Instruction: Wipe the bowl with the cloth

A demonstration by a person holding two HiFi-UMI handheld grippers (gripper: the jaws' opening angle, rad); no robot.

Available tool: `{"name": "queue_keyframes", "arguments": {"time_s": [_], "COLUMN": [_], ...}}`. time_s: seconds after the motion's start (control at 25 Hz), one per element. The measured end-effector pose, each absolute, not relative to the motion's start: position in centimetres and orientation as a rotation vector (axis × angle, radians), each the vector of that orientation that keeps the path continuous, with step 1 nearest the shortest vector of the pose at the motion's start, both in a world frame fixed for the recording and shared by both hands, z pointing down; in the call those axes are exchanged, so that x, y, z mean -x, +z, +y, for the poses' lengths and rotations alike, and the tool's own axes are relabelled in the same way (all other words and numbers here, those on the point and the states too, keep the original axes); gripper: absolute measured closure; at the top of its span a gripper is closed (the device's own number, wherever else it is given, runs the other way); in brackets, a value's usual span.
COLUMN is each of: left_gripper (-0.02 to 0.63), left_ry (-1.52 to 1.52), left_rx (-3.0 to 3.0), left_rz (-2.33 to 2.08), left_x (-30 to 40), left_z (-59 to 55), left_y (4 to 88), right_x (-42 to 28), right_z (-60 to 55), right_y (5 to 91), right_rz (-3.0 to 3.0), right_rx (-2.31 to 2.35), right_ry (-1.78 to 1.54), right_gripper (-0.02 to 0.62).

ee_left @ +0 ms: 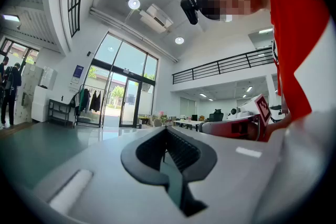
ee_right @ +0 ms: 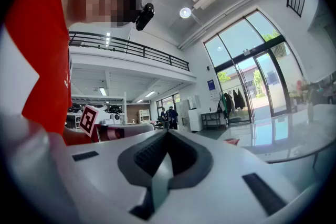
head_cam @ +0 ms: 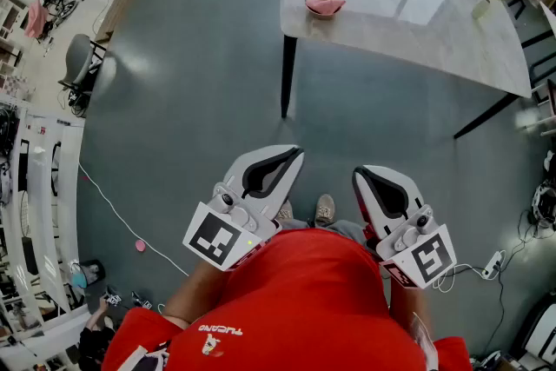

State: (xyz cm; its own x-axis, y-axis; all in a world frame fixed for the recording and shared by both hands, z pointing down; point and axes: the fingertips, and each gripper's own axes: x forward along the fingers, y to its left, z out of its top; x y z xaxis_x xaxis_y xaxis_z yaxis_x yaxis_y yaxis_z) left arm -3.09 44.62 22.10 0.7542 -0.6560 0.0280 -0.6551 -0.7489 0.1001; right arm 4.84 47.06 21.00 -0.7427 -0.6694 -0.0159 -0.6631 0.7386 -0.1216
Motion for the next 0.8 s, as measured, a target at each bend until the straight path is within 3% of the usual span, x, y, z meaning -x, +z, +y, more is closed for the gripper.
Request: {"name": "queue_keyframes", "arguments": {"time_s": [0.8], "left_gripper": [0.601], "left_ry": [-0.023], "left_rx": [-2.869], "left_rz": [-1.159], "left_x": [0.4], "left_z": [43.0], "left_y": [21.9], "right_x": [-8.6], "right_z": [45.0], "right_y": [21.4], "right_rz": [2.848], "right_rx": [1.034], "right_ry": [-0.233], "right_gripper": [0.594]}}
